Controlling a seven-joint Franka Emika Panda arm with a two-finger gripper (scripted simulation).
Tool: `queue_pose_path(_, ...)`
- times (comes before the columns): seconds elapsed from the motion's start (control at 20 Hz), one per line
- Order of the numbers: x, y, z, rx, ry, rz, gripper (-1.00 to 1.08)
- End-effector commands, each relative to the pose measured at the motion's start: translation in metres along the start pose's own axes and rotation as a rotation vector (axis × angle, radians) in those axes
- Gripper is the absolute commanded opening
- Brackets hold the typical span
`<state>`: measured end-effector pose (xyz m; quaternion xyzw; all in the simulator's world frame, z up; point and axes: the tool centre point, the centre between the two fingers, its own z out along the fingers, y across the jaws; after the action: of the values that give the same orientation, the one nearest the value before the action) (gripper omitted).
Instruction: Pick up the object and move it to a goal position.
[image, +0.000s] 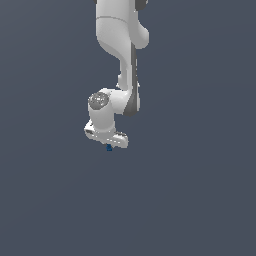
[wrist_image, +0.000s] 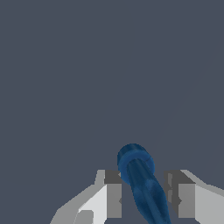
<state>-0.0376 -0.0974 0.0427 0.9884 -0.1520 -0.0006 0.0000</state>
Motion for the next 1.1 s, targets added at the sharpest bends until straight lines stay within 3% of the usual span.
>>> queue_pose_path(0.0, 0.0, 0.0, 0.0, 0.0, 0.001, 0.0, -1.0)
queue_pose_path(0.6, 0.002, 0.0, -0.004, 0.0, 0.001, 0.0, -1.0)
queue_pose_path(1.05, 0.02, 0.006, -0.043, 0.0, 0.001, 0.001, -1.0)
